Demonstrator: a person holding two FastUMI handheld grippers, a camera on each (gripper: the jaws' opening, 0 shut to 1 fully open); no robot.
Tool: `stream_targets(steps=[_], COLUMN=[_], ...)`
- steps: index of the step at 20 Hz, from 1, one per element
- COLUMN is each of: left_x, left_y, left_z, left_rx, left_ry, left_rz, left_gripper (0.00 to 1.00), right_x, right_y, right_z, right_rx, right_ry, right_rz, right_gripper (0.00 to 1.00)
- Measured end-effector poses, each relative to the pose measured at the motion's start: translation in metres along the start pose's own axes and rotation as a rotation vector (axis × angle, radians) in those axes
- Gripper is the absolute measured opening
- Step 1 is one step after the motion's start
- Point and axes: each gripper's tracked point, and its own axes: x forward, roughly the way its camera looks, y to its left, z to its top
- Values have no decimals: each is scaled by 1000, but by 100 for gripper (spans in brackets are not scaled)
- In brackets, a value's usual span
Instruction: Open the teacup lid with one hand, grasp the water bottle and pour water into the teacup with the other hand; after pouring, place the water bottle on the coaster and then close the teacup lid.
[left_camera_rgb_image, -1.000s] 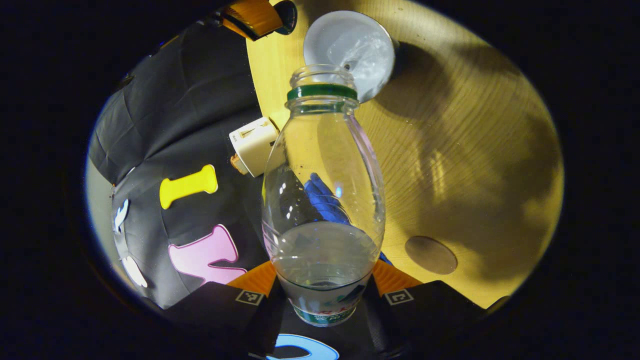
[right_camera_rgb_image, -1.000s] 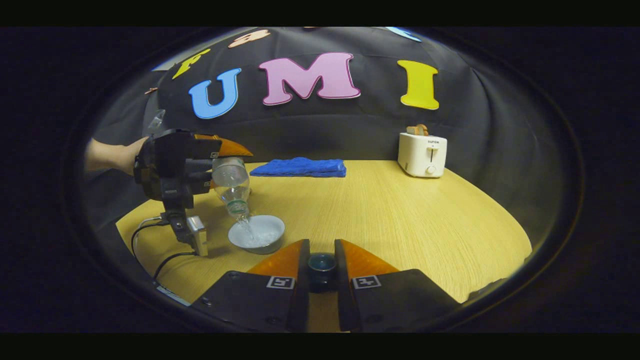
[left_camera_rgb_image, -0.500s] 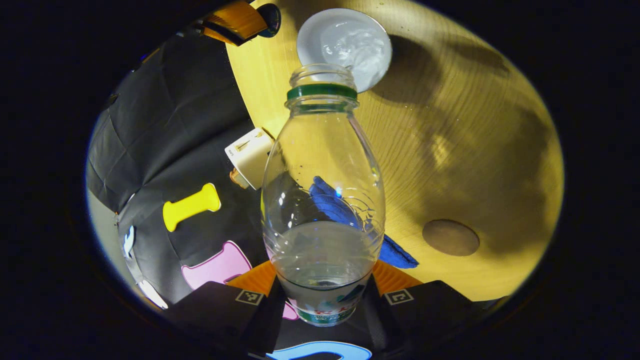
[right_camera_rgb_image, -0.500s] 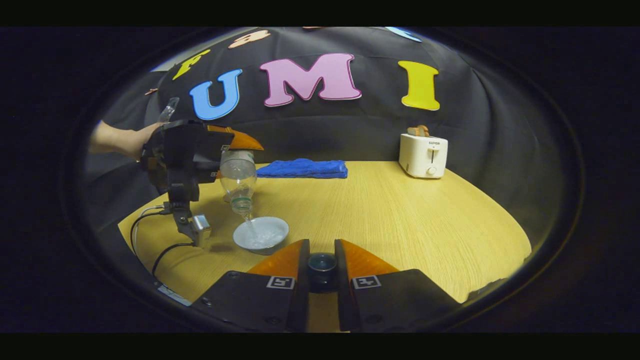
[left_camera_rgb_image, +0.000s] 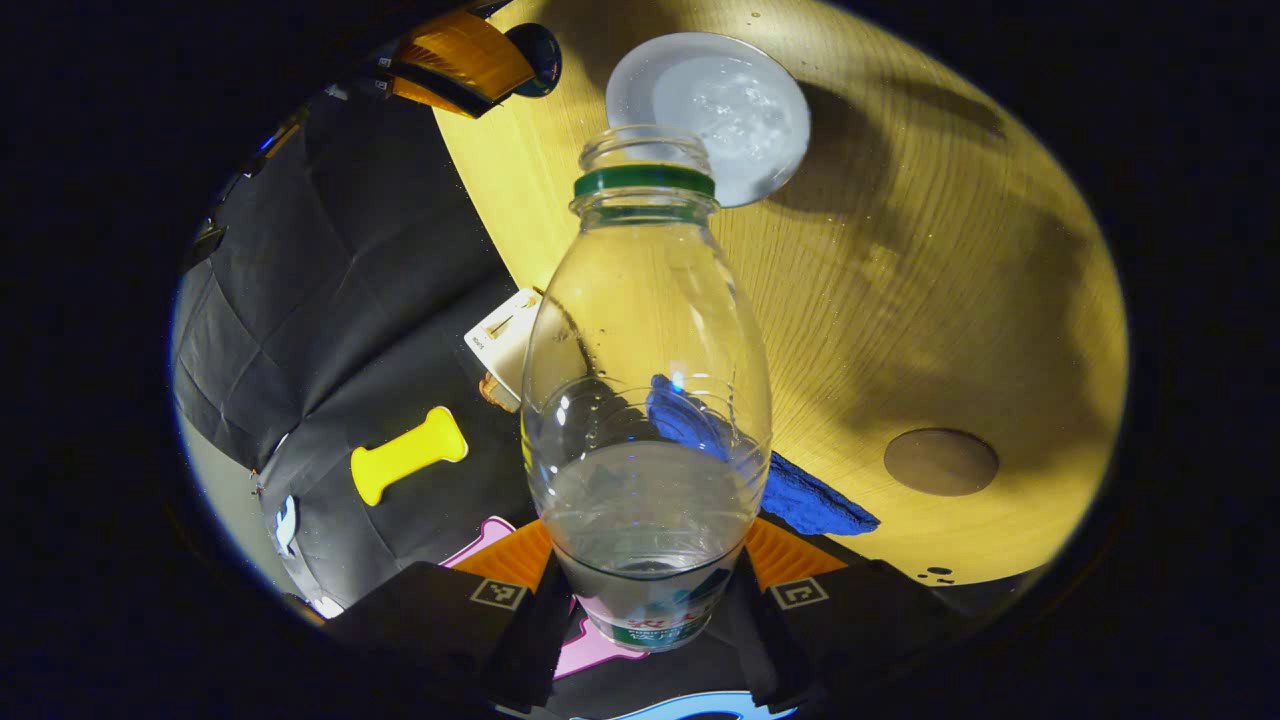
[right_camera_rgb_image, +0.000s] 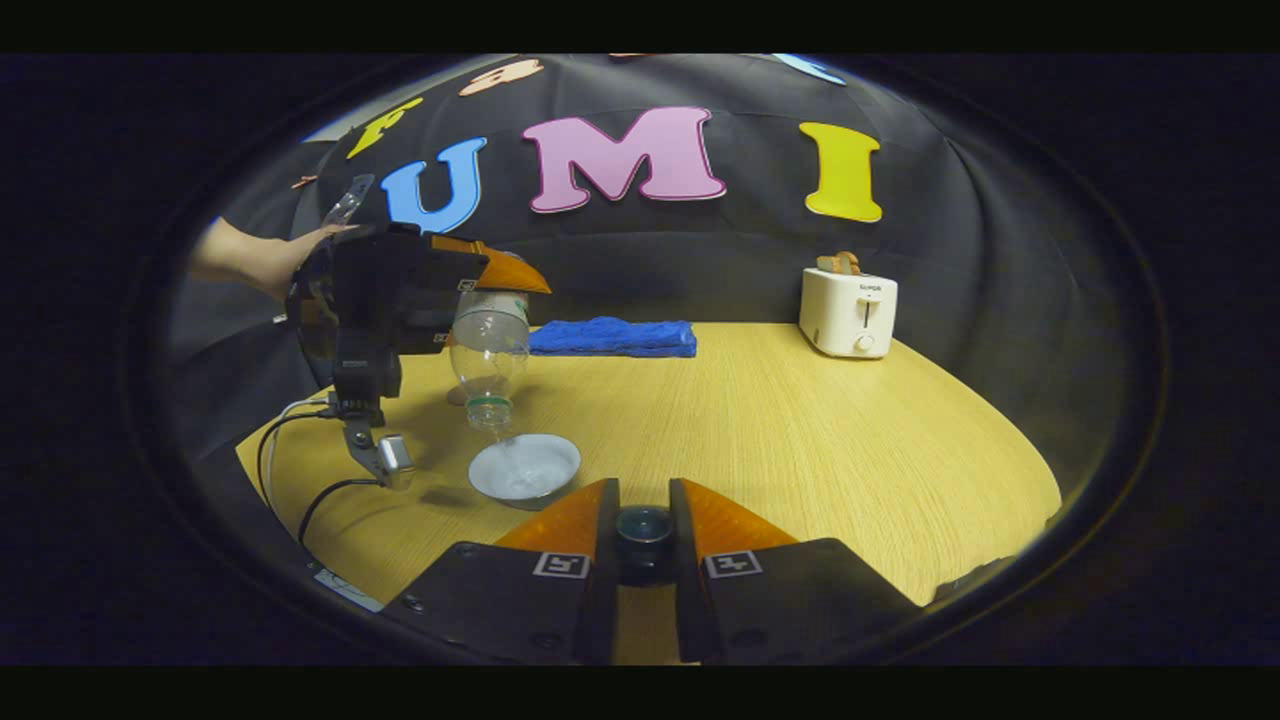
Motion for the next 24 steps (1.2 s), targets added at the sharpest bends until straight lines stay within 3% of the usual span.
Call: stream_targets(steps=[1,3,6,7,8,9,17,24], left_x=[2,2,2,2,2,2,5,-10], left_y=[-1,-1,-5,-7,-7,-5,-4,22], left_z=[0,-1,-3,-3,-2,-3,-6,-10], left_rx=[0,-2,-1,3,9,12,23,27], left_ry=[0,4,5,3,0,-5,-6,-17], left_rz=[1,3,-15,-19,-18,-12,5,167], left_gripper=[73,72,74,73,74,74,74,74], right_x=[1,2,3,3,4,4,6,8], right_y=[1,2,5,6,6,7,10,12], right_z=[-1,0,1,2,3,3,4,5], right_rx=[3,6,0,-1,-3,-6,-12,-22], right_ry=[2,5,4,3,2,2,1,5], right_rz=[0,0,3,6,6,7,2,4], right_gripper=[32,32,22,22,32,27,27,27])
